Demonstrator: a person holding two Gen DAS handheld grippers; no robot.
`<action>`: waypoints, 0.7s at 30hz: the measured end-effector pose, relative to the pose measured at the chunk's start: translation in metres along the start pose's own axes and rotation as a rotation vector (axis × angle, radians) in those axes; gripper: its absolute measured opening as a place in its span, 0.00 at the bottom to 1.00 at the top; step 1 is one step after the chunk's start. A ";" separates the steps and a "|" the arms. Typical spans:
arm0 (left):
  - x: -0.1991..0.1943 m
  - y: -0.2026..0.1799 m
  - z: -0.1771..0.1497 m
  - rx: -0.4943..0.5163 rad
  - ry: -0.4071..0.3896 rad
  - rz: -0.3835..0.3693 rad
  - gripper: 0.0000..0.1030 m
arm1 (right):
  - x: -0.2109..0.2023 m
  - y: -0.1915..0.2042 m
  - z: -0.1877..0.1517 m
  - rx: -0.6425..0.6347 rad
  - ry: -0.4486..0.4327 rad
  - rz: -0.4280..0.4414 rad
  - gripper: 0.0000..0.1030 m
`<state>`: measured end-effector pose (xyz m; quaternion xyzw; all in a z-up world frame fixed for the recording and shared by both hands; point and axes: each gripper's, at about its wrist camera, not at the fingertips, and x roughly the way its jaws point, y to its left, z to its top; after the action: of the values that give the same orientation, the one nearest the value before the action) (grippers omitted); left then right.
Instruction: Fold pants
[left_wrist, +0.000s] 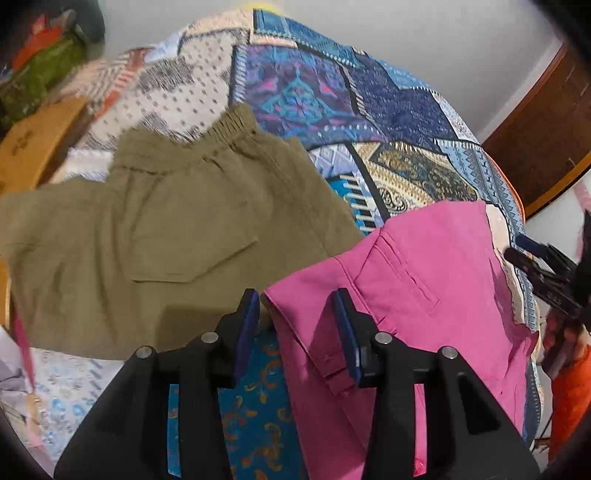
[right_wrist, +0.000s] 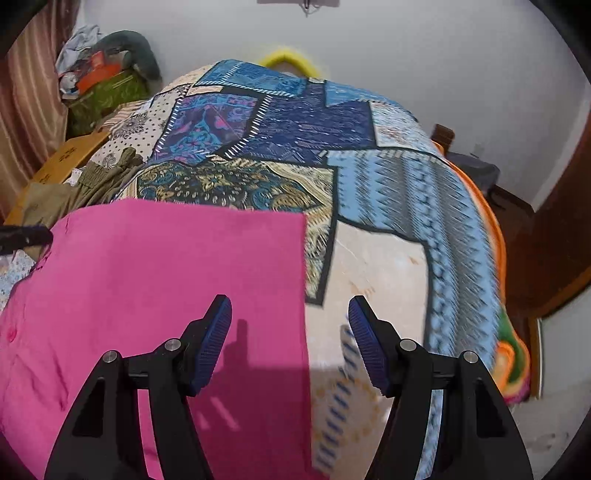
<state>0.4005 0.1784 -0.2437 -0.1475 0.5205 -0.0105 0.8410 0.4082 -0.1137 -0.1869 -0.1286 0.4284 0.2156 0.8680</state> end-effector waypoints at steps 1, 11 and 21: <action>0.004 0.001 -0.001 -0.006 0.007 -0.008 0.41 | 0.006 0.000 0.003 -0.003 0.003 -0.001 0.60; 0.015 -0.004 0.001 -0.025 0.047 0.030 0.19 | 0.052 -0.007 0.028 0.055 0.040 0.009 0.59; 0.005 -0.025 0.002 0.047 0.028 0.195 0.11 | 0.057 0.019 0.033 0.060 0.014 -0.028 0.04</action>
<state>0.4078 0.1539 -0.2405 -0.0763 0.5438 0.0569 0.8338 0.4525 -0.0681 -0.2130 -0.1102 0.4390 0.1896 0.8713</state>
